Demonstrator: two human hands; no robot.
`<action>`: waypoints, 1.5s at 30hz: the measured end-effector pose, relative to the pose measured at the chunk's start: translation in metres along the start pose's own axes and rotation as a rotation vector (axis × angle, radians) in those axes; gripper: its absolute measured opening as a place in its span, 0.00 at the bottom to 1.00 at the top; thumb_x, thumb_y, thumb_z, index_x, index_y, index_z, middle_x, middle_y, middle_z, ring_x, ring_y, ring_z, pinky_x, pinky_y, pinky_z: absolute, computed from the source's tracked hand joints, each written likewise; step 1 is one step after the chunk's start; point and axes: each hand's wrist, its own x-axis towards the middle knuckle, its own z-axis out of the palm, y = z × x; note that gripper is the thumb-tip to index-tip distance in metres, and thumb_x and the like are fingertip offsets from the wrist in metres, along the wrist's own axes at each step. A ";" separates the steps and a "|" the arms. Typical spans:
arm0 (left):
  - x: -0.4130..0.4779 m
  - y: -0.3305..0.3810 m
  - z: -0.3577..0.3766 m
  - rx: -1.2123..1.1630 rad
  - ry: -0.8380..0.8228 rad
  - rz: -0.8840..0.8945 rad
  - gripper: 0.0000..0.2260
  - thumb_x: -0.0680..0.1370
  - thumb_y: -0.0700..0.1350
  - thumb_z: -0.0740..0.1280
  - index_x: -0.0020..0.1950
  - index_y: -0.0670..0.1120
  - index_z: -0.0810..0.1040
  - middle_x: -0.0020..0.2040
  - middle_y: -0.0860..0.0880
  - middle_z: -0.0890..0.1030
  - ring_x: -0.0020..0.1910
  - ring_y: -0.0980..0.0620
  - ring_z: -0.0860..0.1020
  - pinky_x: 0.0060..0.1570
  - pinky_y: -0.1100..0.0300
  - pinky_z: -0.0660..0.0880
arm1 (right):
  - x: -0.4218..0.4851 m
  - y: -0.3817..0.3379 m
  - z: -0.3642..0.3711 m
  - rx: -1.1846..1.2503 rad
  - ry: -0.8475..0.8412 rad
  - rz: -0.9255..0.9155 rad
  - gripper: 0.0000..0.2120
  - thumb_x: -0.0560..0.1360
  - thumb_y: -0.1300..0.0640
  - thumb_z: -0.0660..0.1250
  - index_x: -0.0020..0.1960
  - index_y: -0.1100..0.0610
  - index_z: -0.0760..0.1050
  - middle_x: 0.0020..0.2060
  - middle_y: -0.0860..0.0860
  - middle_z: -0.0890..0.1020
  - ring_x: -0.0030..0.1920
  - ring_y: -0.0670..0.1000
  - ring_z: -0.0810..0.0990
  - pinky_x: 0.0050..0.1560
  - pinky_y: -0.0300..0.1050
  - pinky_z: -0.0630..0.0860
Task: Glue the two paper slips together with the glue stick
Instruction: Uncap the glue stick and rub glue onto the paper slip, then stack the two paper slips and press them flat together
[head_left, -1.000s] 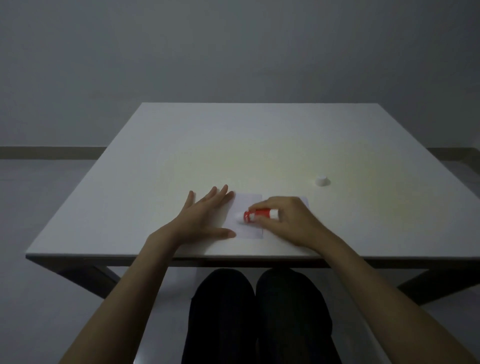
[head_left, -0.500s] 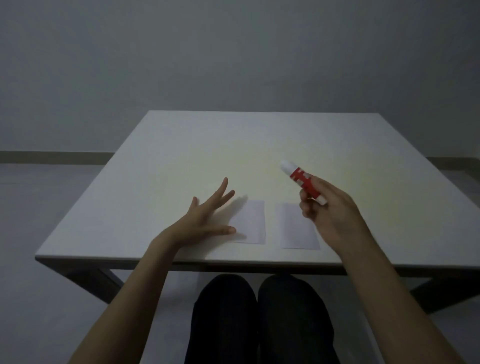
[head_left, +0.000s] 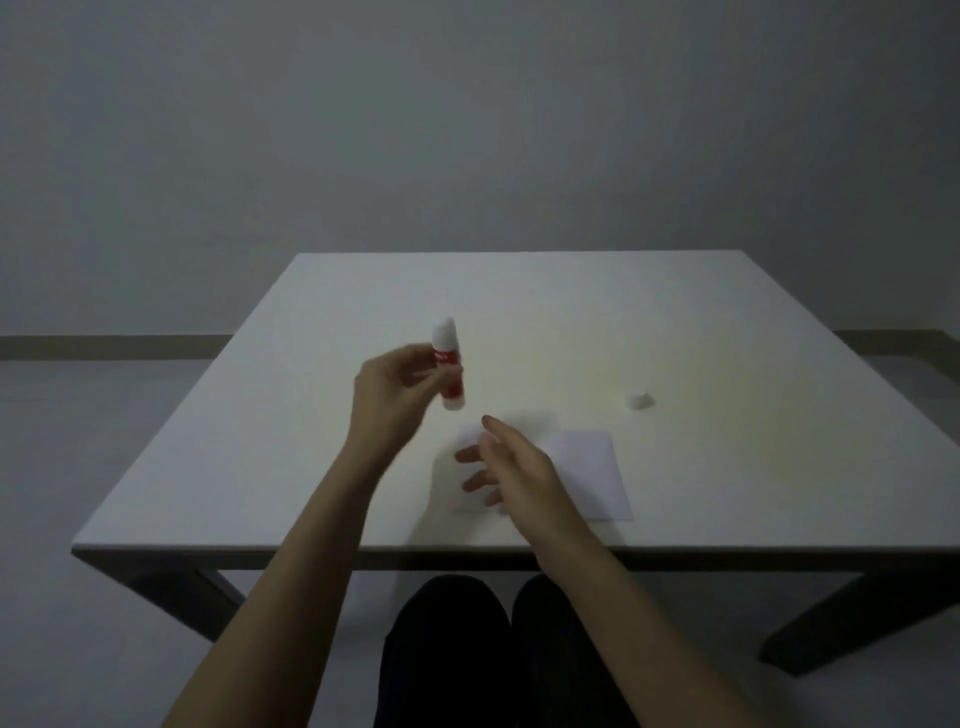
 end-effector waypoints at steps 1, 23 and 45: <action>0.012 0.000 -0.003 0.048 0.063 0.002 0.09 0.71 0.42 0.72 0.51 0.45 0.83 0.47 0.44 0.85 0.48 0.48 0.83 0.52 0.52 0.78 | -0.003 0.004 -0.001 -0.140 0.015 -0.074 0.16 0.79 0.50 0.58 0.66 0.50 0.70 0.51 0.48 0.82 0.40 0.40 0.79 0.39 0.28 0.73; 0.044 -0.059 0.017 0.280 0.123 -0.062 0.07 0.71 0.41 0.69 0.49 0.42 0.81 0.42 0.49 0.82 0.40 0.54 0.77 0.37 0.67 0.70 | -0.030 0.031 0.011 -1.334 0.100 -0.642 0.20 0.61 0.42 0.75 0.47 0.53 0.81 0.43 0.46 0.83 0.43 0.49 0.79 0.48 0.45 0.76; -0.083 -0.020 0.079 -0.569 0.117 -0.468 0.09 0.77 0.47 0.64 0.49 0.43 0.79 0.46 0.45 0.83 0.44 0.50 0.84 0.41 0.62 0.81 | -0.022 -0.014 -0.054 0.322 0.628 -0.150 0.05 0.72 0.68 0.68 0.39 0.61 0.76 0.30 0.55 0.80 0.27 0.48 0.80 0.31 0.40 0.80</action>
